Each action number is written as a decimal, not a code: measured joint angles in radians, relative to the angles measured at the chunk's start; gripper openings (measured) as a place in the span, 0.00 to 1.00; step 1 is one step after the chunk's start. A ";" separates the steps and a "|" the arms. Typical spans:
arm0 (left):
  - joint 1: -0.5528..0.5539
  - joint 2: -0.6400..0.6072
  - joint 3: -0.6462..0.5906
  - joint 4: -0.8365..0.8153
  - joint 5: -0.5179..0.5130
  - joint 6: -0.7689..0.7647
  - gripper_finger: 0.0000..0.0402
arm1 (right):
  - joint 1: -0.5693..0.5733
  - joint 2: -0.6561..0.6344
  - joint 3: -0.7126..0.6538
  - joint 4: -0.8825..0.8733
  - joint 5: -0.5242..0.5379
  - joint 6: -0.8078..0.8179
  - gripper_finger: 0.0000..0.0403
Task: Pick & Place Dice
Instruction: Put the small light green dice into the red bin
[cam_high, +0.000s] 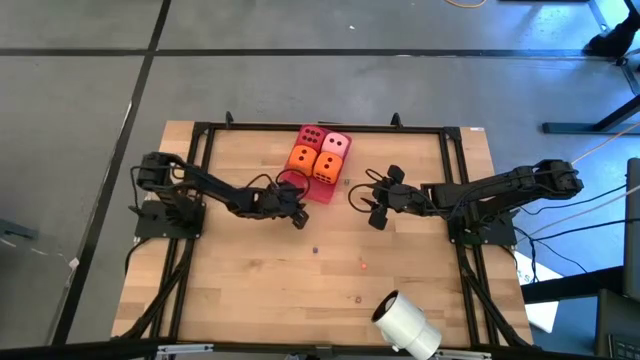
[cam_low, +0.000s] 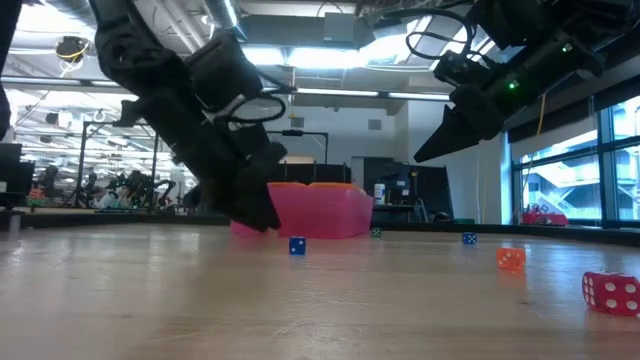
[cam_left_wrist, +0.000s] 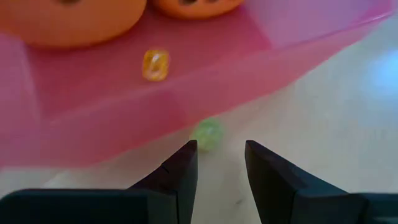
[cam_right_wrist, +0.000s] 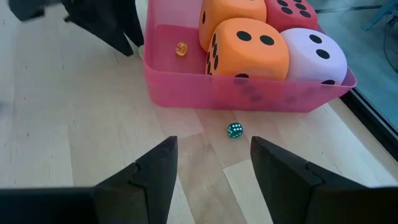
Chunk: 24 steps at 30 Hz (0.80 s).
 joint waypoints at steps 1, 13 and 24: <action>0.000 0.008 0.000 -0.003 -0.004 -0.012 0.32 | 0.000 0.000 0.000 0.000 0.000 0.000 0.50; 0.008 0.020 -0.001 0.002 -0.151 -0.018 0.32 | 0.000 0.000 0.000 0.000 0.002 0.000 0.51; 0.014 0.020 -0.001 -0.010 -0.124 -0.006 0.32 | 0.000 0.000 0.000 0.000 0.002 0.000 0.51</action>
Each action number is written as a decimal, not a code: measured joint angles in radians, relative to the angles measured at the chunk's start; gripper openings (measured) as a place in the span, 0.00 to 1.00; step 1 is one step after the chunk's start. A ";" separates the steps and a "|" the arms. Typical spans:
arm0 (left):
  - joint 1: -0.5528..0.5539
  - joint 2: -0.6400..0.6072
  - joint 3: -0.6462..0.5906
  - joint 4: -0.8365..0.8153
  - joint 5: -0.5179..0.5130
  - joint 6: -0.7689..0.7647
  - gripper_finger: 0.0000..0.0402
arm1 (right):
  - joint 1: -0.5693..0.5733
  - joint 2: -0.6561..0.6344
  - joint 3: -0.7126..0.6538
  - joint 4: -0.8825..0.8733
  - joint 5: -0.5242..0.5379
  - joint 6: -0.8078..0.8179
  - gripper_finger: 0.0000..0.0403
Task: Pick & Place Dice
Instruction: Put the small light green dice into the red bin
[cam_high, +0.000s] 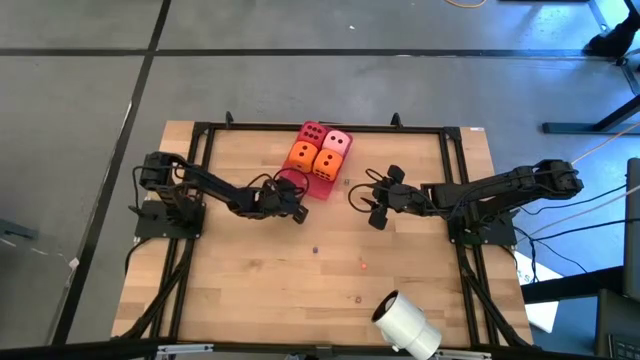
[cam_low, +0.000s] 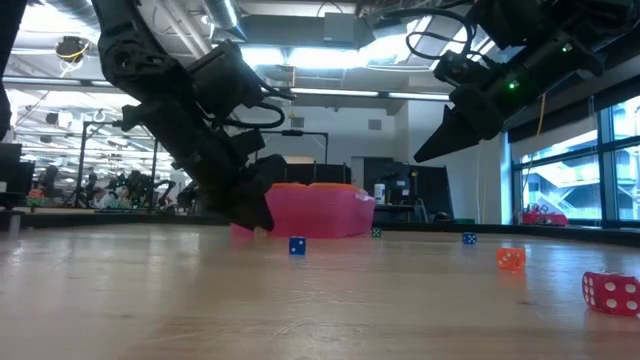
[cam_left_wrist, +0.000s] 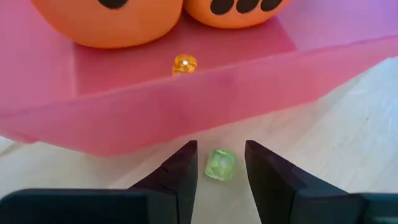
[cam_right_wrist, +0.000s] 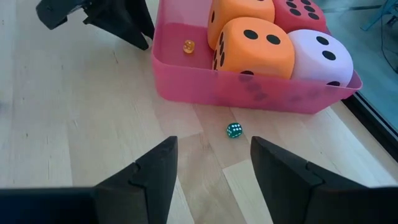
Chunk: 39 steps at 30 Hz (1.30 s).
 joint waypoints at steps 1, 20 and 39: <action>0.000 0.000 0.000 -0.004 0.009 0.000 0.32 | 0.000 0.000 0.000 0.000 0.000 0.000 0.51; -0.005 0.000 0.000 -0.029 0.022 0.053 0.10 | 0.000 0.000 0.000 0.000 -0.004 0.000 0.51; -0.042 -0.102 0.103 0.134 0.045 0.465 0.10 | -0.001 0.000 0.000 0.015 0.002 0.000 0.51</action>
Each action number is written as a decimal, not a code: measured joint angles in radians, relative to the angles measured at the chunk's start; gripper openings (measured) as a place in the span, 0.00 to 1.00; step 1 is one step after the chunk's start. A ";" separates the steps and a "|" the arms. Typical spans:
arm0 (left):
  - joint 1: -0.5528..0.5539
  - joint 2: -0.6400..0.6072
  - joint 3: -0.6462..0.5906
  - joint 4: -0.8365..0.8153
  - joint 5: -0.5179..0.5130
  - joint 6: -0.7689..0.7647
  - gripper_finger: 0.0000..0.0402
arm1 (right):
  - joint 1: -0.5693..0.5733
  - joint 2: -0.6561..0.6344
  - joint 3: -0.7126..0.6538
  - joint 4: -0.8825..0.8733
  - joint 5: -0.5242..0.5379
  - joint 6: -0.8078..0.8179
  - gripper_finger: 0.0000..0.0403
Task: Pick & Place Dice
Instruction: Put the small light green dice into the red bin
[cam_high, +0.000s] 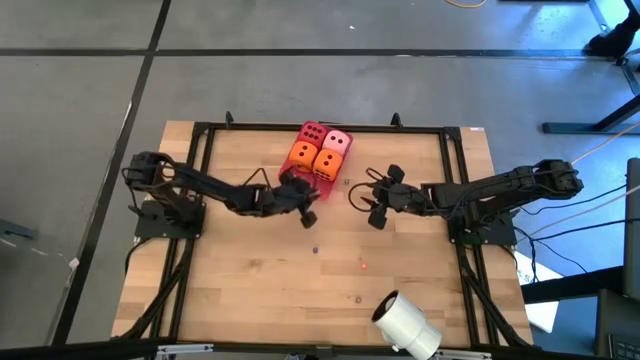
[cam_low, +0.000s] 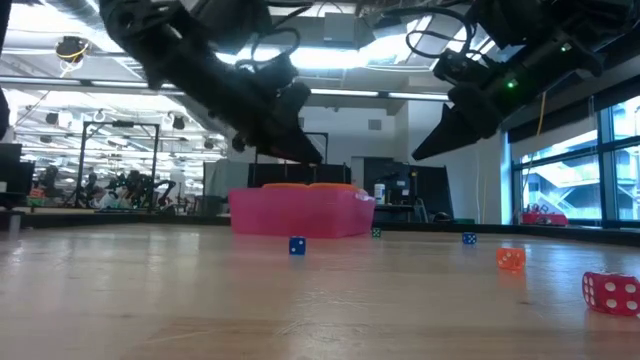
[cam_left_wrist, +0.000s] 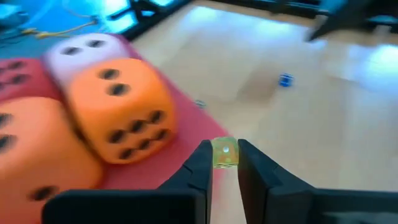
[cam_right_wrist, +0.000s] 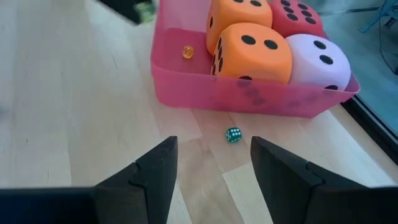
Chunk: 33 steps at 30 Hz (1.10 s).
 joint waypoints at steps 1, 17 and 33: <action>0.018 -0.005 0.011 -0.023 -0.007 0.001 0.10 | -0.002 0.000 0.000 0.003 0.002 0.000 0.51; 0.363 -0.011 0.047 -0.258 0.373 0.007 0.13 | -0.043 0.100 0.000 0.041 -0.002 -0.004 0.51; 0.373 -0.011 0.047 -0.350 0.368 0.128 0.32 | -0.143 0.304 0.000 0.303 -0.113 -0.038 0.51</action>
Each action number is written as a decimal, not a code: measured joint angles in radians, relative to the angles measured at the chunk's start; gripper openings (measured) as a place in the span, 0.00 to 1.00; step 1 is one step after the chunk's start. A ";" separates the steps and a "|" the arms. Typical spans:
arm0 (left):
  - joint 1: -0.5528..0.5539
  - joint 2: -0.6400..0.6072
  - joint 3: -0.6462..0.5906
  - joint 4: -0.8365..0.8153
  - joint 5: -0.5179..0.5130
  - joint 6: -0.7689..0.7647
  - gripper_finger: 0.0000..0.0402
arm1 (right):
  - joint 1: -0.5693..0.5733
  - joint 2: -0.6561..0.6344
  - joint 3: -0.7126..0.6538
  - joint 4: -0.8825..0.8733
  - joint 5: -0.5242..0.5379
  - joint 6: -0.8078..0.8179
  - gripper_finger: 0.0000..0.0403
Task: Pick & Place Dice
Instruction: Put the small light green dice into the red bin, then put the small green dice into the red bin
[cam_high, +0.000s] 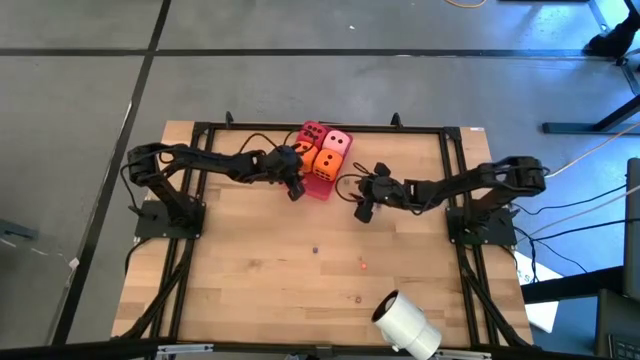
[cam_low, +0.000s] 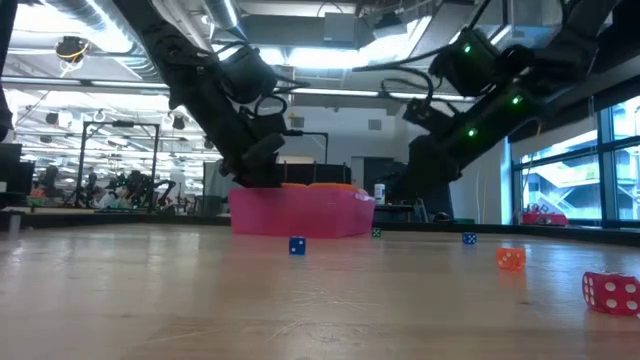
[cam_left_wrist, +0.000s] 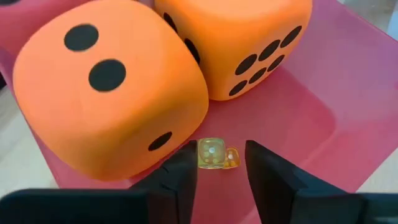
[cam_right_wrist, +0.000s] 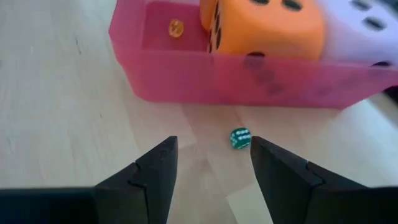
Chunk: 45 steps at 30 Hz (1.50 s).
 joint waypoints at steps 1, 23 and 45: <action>0.000 0.000 0.000 0.003 0.000 0.010 0.33 | -0.010 0.011 0.000 0.009 -0.021 -0.001 0.51; 0.000 0.000 0.000 0.007 -0.001 0.122 0.41 | -0.183 0.200 0.136 0.004 -0.181 -0.120 0.50; 0.000 0.000 0.000 0.011 -0.006 0.124 0.42 | -0.185 0.294 0.145 0.037 -0.181 -0.093 0.50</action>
